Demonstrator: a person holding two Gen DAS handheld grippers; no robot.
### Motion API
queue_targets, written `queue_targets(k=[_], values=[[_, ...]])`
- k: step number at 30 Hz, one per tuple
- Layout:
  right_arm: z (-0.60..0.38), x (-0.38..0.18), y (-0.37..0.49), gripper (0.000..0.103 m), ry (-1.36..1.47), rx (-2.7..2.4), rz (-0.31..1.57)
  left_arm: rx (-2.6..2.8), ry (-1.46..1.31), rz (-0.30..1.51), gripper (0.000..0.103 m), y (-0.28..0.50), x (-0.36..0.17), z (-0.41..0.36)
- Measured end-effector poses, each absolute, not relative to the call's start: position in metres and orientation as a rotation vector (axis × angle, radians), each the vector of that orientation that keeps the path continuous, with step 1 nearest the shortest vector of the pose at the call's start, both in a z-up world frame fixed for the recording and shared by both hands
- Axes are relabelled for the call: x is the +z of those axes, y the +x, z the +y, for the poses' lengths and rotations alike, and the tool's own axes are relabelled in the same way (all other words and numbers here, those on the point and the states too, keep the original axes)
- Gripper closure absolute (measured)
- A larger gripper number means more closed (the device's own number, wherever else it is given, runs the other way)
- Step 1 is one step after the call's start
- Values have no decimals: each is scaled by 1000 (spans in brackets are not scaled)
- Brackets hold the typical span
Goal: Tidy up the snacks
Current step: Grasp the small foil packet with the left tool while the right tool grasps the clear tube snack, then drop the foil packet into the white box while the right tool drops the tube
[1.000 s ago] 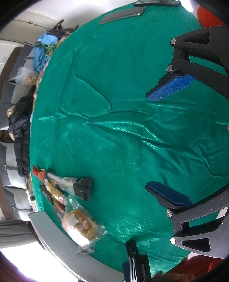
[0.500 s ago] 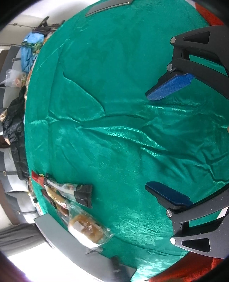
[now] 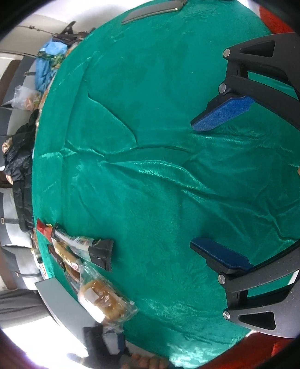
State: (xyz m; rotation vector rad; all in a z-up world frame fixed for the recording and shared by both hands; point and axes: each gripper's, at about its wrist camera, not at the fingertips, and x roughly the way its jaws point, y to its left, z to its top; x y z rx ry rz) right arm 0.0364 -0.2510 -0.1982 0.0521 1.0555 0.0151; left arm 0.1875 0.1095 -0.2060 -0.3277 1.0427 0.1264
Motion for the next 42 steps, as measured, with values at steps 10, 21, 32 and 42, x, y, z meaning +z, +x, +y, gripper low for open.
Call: queue_targets(k=[10, 21, 32, 42], values=[[-254, -164, 120, 11, 301, 185, 1016, 24, -276, 1008, 65, 169, -196, 124], [-179, -193, 256, 79, 209, 192, 1272, -139, -331, 994, 65, 127, -153, 129], [-165, -99, 246, 87, 188, 240, 1159, -168, -400, 854, 65, 122, -52, 215], [37, 19, 229, 87, 178, 675, 1030, 62, -285, 880, 65, 144, -30, 310]])
